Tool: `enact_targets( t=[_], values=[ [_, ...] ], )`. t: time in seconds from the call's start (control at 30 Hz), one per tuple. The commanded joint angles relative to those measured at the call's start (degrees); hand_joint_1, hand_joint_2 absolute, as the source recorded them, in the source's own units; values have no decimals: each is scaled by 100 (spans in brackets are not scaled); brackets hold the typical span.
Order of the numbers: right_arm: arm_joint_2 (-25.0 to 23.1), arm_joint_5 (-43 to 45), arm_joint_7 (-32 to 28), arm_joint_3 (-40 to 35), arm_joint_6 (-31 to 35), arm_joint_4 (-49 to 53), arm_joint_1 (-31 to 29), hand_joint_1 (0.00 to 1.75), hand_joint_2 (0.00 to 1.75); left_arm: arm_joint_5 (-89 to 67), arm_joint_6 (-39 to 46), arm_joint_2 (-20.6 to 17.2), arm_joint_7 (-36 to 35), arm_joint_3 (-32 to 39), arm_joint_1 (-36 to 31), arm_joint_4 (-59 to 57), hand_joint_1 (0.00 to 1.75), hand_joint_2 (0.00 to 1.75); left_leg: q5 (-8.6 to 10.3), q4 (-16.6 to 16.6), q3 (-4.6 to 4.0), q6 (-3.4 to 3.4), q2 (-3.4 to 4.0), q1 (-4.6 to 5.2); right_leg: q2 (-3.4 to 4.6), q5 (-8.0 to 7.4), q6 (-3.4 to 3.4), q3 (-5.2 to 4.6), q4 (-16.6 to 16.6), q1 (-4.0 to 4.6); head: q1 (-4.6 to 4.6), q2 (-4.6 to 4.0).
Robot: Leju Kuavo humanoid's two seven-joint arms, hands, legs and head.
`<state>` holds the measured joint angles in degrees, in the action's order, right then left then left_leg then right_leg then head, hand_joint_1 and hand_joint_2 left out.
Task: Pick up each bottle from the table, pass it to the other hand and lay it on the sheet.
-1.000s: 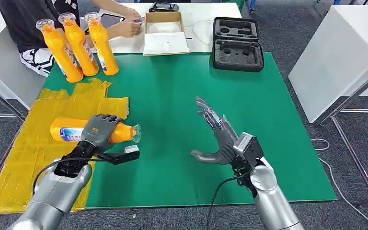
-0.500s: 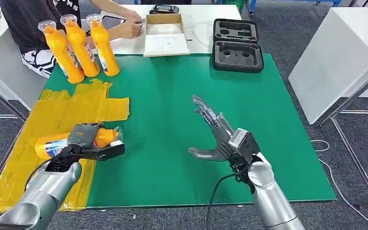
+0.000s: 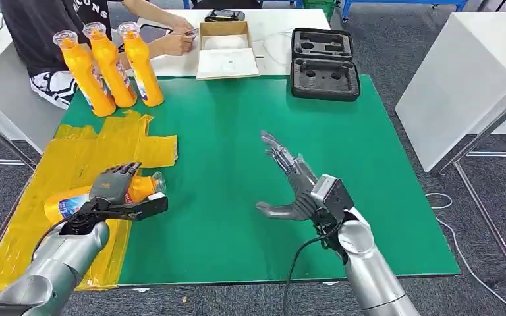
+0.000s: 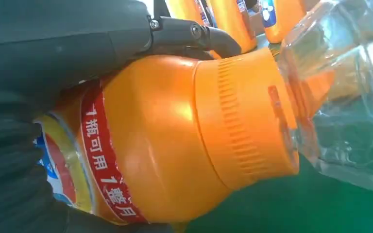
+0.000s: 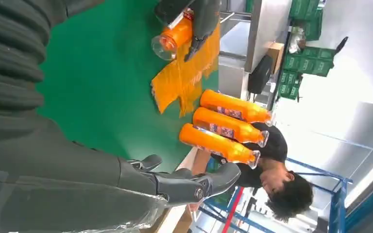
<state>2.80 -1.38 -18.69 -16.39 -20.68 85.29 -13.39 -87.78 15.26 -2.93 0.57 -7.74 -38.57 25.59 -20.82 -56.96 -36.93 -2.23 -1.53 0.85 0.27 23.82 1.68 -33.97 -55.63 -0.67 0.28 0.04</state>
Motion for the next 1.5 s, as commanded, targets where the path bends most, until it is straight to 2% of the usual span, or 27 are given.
enact_targets(
  t=[0.03, 0.2, 0.23, 0.3, 0.37, 0.47, 0.57, 0.67, 0.83, 1.27, 1.33, 1.4, 1.43, 1.5],
  values=[
    [-7, 21, 13, -163, 42, -412, -257, 0, 175, 1, 20, -3, 41, 252, 203, -467, 0, 175, -10, 5, 21, 18, 37, -3, 25, -1, -6, 14, 9, 3, 2, 0],
    [-21, 30, 13, -127, 48, -318, -122, 0, 175, 39, 129, 62, 187, 377, 227, -398, 0, 175, -6, 4, 15, 10, 20, -1, 13, 1, -4, 11, 6, 1, 0, 0],
    [-20, 30, 13, -125, 48, -316, -118, 0, 175, 43, 145, 68, 191, 384, 227, -388, 0, 175, -17, 2, 26, 28, 44, -9, 25, 4, -11, 22, 11, 10, 0, 0],
    [-19, 30, 13, -110, 49, -311, -101, 0, 175, 91, 191, 101, 213, 441, 233, -339, 0, 175, -6, 5, 17, 13, 21, -1, 13, 2, -5, 13, 7, 2, 0, 0],
    [-23, 17, 15, -75, 75, -303, -69, 0, 175, 382, 276, 197, 541, 640, 240, -199, 0, 175, -11, 4, 22, 21, 30, -6, 16, 3, -8, 18, 11, 6, 2, 0],
    [-36, -49, 4, 9, 132, -240, 32, 0, 175, 623, 333, 380, 786, 677, 317, 474, 0, 175, -11, -1, 16, 22, 15, -9, -1, 7, -8, 18, 9, 9, 0, 0],
    [-69, -130, -12, 109, 156, -254, 83, 0, 175, 1275, -19, 504, 1207, 567, 603, 1653, 0, 175, -7, -3, 5, 15, 1, -8, -11, 7, -5, 8, 7, 7, 0, 0],
    [-90, -176, -32, 174, 158, -245, 123, 0, 175, 1706, -336, 461, 1299, 363, 829, 2404, 0, 175, -4, -9, -5, 12, -7, -9, -18, 10, -4, -1, 3, 7, 0, 0],
    [-94, -176, -32, 173, 158, -243, 121, 0, 175, 1703, -338, 434, 1302, 362, 861, 2390, 0, 175, -10, -14, -21, 9, 13, -9, 0, 13, -4, -14, 1, 7, 4, 0],
    [-98, -177, -32, 175, 158, -243, 119, 0, 175, 1741, -344, 429, 1303, 360, 843, 2336, 0, 175, 1, -7, -46, 2, 8, -5, -3, 6, -2, -44, 2, 3, 0, 0],
    [-136, -215, -35, 238, 172, -204, 180, 0, 175, 2255, -305, 448, 1656, 317, 873, 2535, 0, 175, 0, -8, -45, 4, 6, -6, -6, 7, -3, -41, 3, 3, 2, 0],
    [-186, -280, -56, 334, 176, -107, 320, 0, 175, 3861, -1295, 530, 2410, 420, 1126, 3292, 0, 175, -7, -13, -43, 8, 6, -8, -8, 13, -4, -35, 0, 6, 0, 0],
    [-200, -294, -61, 368, 170, -78, 373, 0, 175, 4300, -1525, 508, 2513, 397, 1216, 3564, 0, 0, -17, -19, -33, 14, 10, -12, -8, 21, -7, -23, -2, 10, 2, 0],
    [-197, -302, -61, 404, 154, -58, 418, 0, 175, 5084, -1908, 498, 2617, 392, 1366, 4039, 0, 0, -9, -14, -46, 7, 7, -10, -6, 14, -4, -39, 1, 7, 0, 0]
  ],
)
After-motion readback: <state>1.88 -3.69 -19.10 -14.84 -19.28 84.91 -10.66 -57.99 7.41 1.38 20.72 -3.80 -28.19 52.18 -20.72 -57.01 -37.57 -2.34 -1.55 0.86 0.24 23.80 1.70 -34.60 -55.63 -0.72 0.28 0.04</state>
